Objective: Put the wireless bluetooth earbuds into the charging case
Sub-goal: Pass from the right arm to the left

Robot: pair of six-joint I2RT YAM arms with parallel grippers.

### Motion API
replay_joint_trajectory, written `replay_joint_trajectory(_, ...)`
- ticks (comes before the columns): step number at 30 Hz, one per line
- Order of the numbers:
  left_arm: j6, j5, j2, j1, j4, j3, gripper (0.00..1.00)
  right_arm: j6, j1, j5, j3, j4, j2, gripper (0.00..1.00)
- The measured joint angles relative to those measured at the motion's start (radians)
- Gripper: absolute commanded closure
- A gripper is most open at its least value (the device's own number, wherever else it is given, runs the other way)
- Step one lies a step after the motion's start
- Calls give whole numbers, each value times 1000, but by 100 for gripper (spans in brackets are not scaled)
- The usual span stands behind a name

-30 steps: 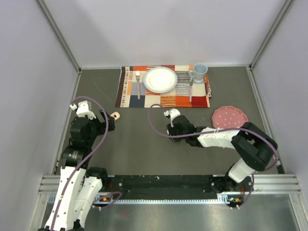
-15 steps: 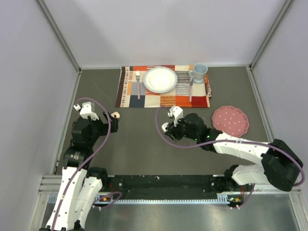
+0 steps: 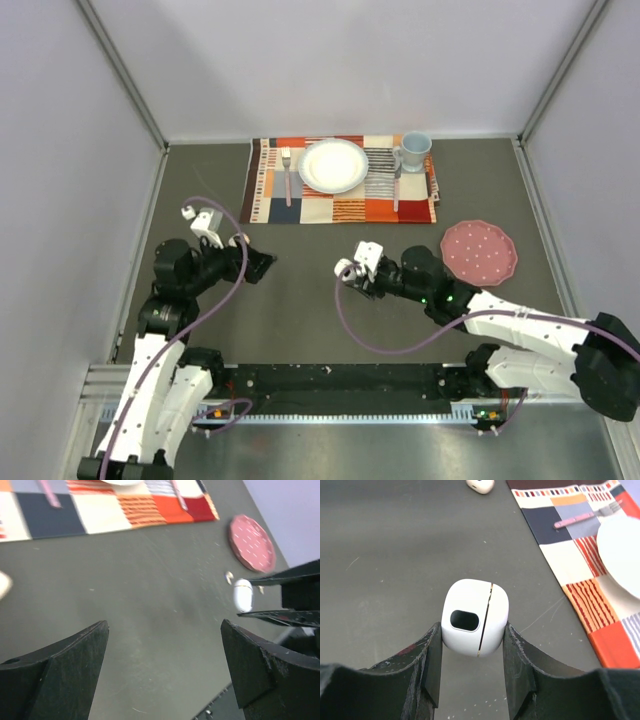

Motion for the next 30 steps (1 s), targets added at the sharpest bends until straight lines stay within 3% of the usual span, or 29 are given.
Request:
replay_joint_trajectory(5,-7,227,120,0,44,0,1,-99,35,-12,-37,13,-42,91)
replay_joint_trajectory(14,-93,435,127,-13,178,-33,2,-153,94,10,-37,82,-27,92)
replay_joint_trajectory(21,-103,372,112,-145,215,-33,4,-151,112,10,-37,108,-2,93)
replay_joint_trajectory(24,-72,299,139,-288,202,-26,5,-150,115,10,-37,108,-2,93)
replay_joint_trajectory(27,-45,217,191,-401,193,-7,18,-150,118,11,-37,108,-11,93)
replay_joint_trajectory(30,-29,151,246,-450,190,1,16,-148,119,11,-37,108,-36,94)
